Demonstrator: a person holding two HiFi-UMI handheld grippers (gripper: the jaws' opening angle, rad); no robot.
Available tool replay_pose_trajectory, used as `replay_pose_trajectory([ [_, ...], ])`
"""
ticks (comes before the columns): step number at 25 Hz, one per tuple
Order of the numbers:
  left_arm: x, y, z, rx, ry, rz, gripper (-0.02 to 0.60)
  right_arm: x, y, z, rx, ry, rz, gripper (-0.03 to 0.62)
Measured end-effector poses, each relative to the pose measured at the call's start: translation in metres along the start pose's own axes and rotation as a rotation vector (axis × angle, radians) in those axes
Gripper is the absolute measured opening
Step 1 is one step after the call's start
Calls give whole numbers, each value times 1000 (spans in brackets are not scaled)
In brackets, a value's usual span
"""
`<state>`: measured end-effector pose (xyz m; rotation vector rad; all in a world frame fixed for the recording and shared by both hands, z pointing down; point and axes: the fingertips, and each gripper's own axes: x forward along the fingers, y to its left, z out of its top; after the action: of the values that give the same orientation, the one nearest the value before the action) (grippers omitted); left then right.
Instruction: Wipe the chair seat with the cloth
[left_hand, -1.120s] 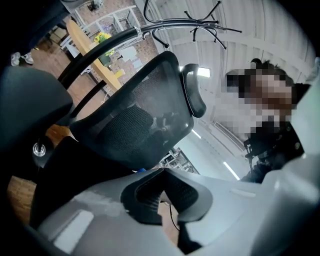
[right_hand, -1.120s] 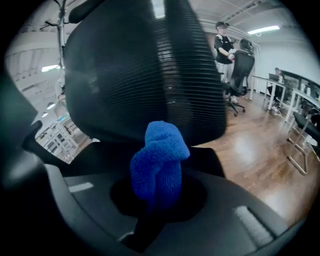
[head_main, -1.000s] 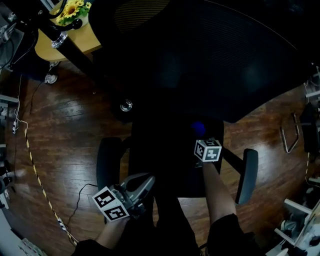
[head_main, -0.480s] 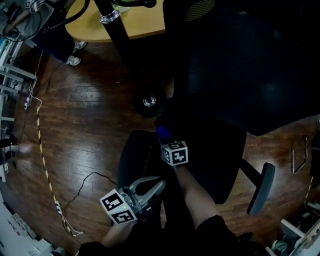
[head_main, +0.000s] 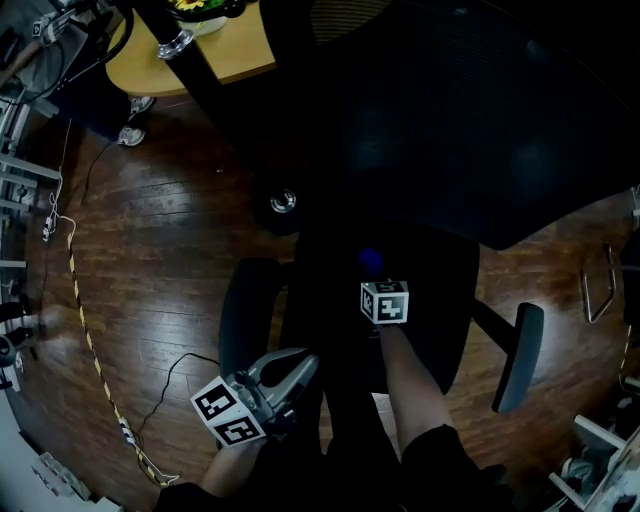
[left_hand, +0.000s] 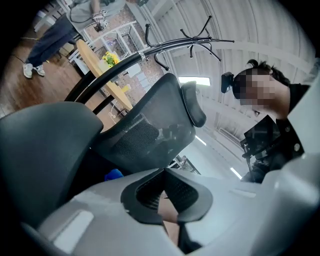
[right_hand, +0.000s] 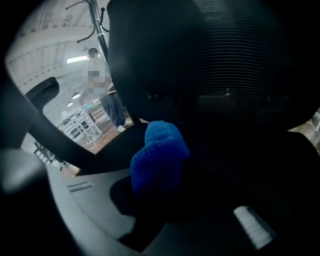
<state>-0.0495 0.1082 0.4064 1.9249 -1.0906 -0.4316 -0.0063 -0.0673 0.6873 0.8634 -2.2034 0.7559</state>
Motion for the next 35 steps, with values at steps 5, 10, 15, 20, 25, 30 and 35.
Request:
replay_pose_trajectory([
  [5, 14, -5, -6, 11, 43, -22, -9, -55, -104, -20, 69, -2, -187, 35],
  [10, 21, -3, -10, 26, 79, -21, -9, -115, -181, -47, 119, 9, -320, 35],
  [15, 24, -1, -11, 50, 98, -10, -9, -148, -221, -52, 165, -22, -387, 35],
  [20, 20, -6, -11, 56, 82, -8, -9, -148, -224, -55, 155, -26, -406, 35],
  [25, 14, -9, -11, 53, 54, 5, -9, -131, -178, -41, 214, -48, -300, 35],
  [30, 0, -11, -2, 56, 8, 28, -9, -65, -35, -7, 106, -46, -44, 35],
  [35, -21, -7, 6, 48, -43, 79, -9, -17, 97, 3, 72, -35, 192, 35],
])
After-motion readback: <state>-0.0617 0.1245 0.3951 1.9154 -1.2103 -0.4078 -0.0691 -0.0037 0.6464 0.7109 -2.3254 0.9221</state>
